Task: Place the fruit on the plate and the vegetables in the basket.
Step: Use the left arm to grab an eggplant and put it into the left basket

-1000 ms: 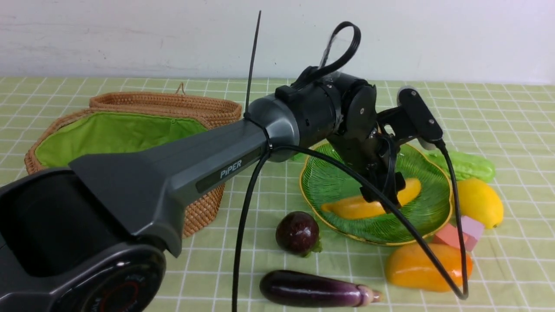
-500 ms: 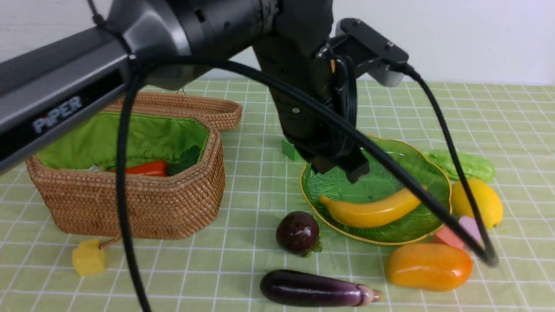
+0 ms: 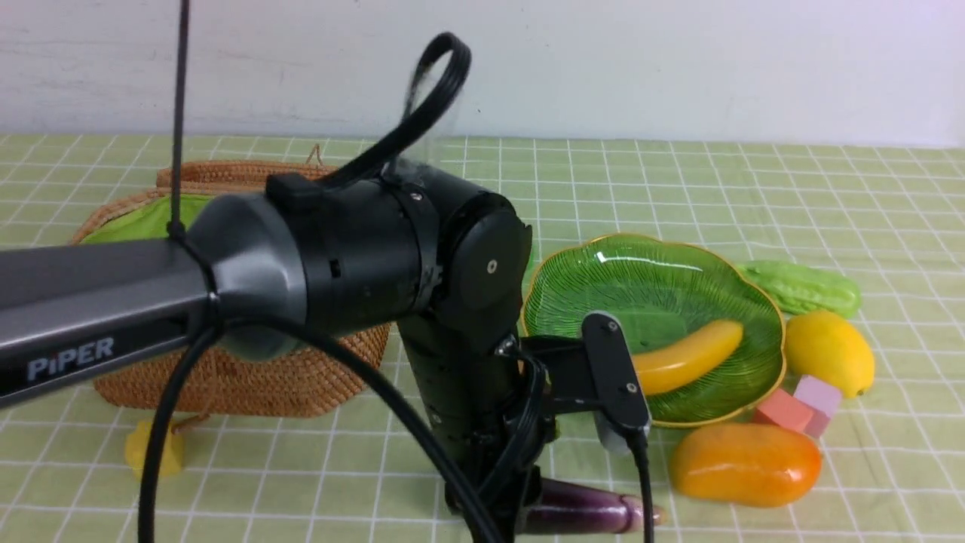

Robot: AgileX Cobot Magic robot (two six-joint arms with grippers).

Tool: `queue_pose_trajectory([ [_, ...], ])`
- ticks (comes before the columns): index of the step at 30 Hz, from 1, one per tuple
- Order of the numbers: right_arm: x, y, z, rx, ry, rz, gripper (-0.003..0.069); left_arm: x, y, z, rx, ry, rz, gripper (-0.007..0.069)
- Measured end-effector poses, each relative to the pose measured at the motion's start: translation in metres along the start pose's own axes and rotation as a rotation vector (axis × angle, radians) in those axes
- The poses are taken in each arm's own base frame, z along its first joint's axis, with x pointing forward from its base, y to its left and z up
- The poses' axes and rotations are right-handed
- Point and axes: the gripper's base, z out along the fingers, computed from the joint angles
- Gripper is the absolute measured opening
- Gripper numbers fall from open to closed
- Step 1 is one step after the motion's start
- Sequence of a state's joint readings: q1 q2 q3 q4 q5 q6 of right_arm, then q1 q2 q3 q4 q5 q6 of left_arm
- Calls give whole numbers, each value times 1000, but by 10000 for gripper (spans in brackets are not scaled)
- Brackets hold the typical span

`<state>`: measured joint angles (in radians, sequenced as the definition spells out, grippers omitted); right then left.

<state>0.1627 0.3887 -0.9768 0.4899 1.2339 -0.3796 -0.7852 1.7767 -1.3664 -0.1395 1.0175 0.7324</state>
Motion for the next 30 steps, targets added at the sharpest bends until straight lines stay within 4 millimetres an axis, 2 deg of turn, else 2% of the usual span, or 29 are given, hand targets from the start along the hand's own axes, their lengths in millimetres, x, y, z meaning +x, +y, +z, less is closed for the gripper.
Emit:
queue_pose_trajectory([
  [1,0,0,0,-2,1,-3,118,-3,3,8,-5,-16,13,340],
  [4,0,0,0,-4,1,-3,118,-7,8,22,-18,-33,45,496],
  [5,0,0,0,-5,2,-3,118,-7,8,24,-17,-31,47,504],
  [6,0,1,0,-8,4,-5,118,-8,11,32,-26,-31,65,555],
  [8,1,1,0,-10,9,-5,118,-8,13,40,-33,-24,77,580],
  [12,1,1,0,-15,12,-5,118,-6,17,56,-38,11,104,567],
  [20,1,1,0,-15,12,-5,119,-4,21,83,-24,50,110,449],
  [23,1,1,0,-15,12,-5,119,-4,22,86,-23,51,109,405],
  [30,1,1,0,-15,12,-5,121,-3,21,81,-26,60,50,402],
])
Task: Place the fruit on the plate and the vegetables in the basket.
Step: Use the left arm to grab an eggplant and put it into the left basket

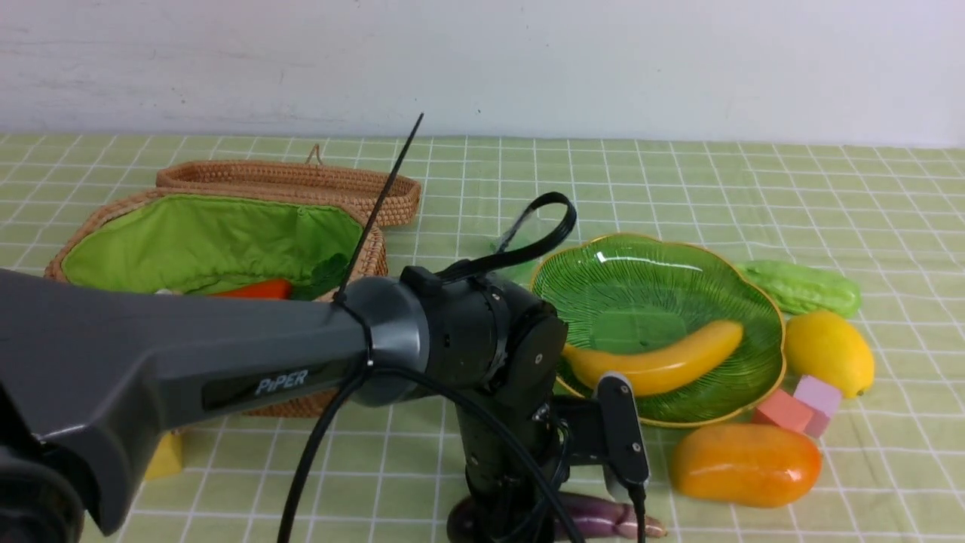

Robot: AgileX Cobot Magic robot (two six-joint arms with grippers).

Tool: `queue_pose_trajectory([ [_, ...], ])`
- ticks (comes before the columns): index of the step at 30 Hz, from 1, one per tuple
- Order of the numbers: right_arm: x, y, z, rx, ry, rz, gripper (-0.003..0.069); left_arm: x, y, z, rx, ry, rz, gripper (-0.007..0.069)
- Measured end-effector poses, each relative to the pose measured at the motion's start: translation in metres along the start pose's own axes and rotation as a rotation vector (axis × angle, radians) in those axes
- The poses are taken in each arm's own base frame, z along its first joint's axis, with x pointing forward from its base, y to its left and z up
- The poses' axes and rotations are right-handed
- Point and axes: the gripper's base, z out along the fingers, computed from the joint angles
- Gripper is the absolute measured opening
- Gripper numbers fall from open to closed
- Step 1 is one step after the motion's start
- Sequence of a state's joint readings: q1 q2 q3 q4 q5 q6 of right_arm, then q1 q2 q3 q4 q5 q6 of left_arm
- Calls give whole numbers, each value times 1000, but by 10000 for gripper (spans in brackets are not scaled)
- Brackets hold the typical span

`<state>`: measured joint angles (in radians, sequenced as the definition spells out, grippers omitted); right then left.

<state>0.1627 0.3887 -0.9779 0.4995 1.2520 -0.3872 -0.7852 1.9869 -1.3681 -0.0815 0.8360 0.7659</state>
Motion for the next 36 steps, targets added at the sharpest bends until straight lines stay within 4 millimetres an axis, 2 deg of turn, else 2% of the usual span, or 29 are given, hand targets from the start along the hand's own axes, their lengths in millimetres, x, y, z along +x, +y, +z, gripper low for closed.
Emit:
queue_pose_trajectory([
  [2,0,0,0,0,0,0,123,0,-1,-6,3,2,-6,402],
  [5,0,0,0,2,-4,0,125,0,-4,-39,-6,-18,-32,402],
  [7,-2,-1,0,8,-19,0,126,1,-7,-68,-32,-55,-63,402],
  [11,-6,-2,0,27,-69,0,128,9,-14,-116,-100,-106,-127,402],
  [15,-16,-3,-1,30,-172,6,128,34,-8,-160,-228,-119,-216,402],
  [19,-28,-1,-4,8,-315,-4,129,76,16,-190,-372,-85,-327,402],
  [23,-38,1,-5,-23,-405,-12,129,119,50,-196,-456,-59,-453,402],
  [28,-43,-1,1,-53,-401,-19,129,162,86,-187,-527,-13,-486,402],
  [32,-43,-2,4,-59,-386,-24,130,187,107,-168,-529,38,-514,402],
  [36,-43,-1,4,-65,-382,-24,131,201,119,-154,-523,65,-540,402],
])
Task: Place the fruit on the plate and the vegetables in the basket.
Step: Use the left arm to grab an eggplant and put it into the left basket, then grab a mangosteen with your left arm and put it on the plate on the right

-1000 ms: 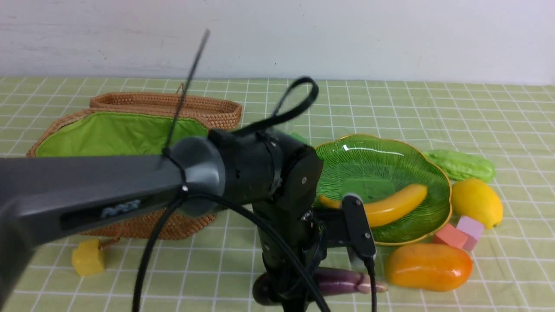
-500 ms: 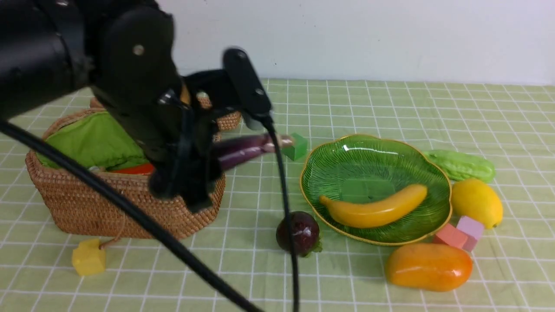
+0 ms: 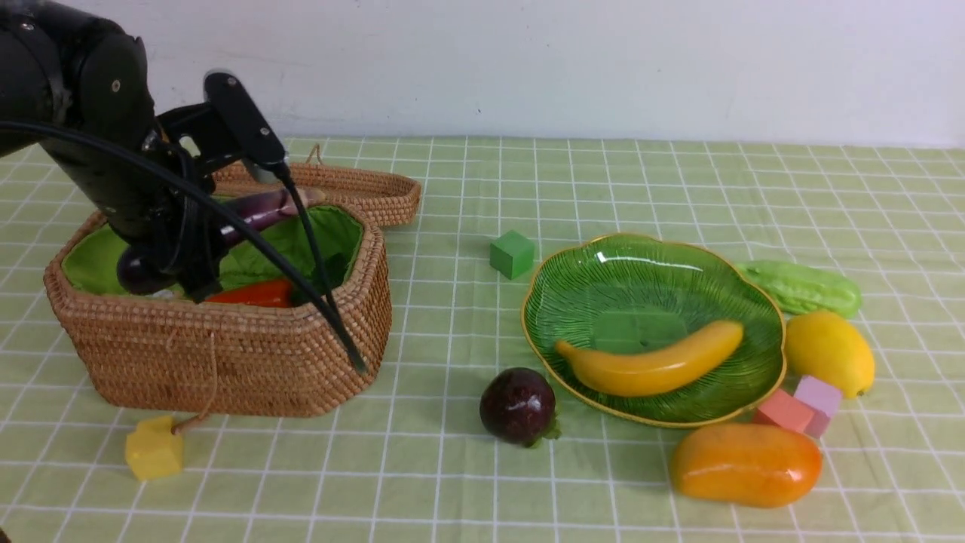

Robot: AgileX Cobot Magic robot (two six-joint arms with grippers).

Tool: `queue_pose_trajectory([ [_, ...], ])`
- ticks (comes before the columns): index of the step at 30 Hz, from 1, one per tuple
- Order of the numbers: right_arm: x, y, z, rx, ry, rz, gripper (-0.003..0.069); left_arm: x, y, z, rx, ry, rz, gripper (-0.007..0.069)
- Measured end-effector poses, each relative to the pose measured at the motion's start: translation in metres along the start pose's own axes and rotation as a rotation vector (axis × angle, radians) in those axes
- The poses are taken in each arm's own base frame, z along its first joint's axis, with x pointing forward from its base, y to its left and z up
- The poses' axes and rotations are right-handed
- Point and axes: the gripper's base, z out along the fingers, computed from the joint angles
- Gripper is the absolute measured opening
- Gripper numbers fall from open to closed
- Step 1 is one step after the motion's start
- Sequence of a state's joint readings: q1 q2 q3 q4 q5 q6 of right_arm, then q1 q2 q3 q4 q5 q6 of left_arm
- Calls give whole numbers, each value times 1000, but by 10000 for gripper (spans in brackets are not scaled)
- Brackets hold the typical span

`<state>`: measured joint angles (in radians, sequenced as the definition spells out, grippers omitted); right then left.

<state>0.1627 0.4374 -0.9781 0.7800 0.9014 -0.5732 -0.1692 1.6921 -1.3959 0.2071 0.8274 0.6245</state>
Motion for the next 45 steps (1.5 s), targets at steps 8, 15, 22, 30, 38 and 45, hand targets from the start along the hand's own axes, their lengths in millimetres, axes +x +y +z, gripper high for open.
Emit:
queue_pose_trajectory([
  [8,0,0,0,-4,1,2,134,-3,4,4,-37,-44,-1,402],
  [15,0,0,0,-4,-1,3,140,-4,5,4,-41,-46,2,445],
  [22,0,0,0,-5,-2,4,141,-4,4,-1,-28,-62,-21,541],
  [30,0,0,0,-5,-2,4,141,-9,-5,-47,64,-191,-245,479],
  [38,0,1,0,-9,3,7,141,-65,-84,-95,353,-373,-371,2],
  [45,5,-1,0,13,56,49,141,-97,-137,-73,439,-194,-439,-13],
])
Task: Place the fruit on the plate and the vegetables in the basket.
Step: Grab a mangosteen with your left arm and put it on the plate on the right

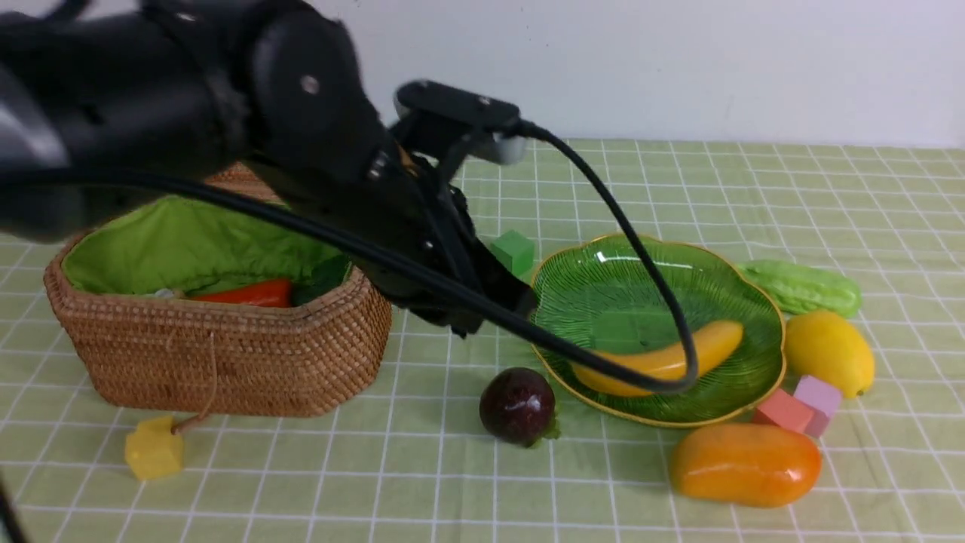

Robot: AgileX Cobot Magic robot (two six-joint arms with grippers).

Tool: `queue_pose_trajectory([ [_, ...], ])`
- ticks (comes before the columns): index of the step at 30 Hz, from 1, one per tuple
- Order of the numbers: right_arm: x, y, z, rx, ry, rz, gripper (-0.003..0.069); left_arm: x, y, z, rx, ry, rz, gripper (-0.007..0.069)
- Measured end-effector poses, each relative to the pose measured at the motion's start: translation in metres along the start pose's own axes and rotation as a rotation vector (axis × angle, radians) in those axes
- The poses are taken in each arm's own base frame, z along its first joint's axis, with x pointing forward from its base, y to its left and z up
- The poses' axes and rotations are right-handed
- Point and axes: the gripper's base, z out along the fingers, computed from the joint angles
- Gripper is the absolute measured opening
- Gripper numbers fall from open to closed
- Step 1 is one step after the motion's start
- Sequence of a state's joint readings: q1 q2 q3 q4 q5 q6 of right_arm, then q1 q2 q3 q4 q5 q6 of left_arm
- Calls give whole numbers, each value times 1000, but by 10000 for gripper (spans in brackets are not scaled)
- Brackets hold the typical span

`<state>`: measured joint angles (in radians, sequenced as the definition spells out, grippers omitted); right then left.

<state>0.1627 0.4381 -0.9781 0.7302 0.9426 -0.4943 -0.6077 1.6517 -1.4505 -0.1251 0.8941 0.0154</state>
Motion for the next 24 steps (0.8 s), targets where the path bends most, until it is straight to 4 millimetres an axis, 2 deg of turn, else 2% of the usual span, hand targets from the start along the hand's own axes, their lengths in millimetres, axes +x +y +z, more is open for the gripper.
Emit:
queue_pose_trajectory([
  [3,2,-1,0,13,23,10,141,-1,-12,38,-37,135,8,15],
  [7,3,-1,0,14,33,19,144,-8,-19,73,-47,221,0,153],
  [10,4,-1,0,12,43,24,145,-16,-19,87,-50,218,-10,302],
  [15,5,-1,0,16,54,19,146,-18,-18,104,-53,224,-11,489],
  [17,5,-2,0,19,56,17,148,-15,-17,116,-58,242,-8,552],
  [20,5,-2,0,21,58,15,149,-14,-14,130,-75,235,8,595],
  [24,5,-2,0,21,59,16,147,-14,-12,142,-87,214,21,607],
])
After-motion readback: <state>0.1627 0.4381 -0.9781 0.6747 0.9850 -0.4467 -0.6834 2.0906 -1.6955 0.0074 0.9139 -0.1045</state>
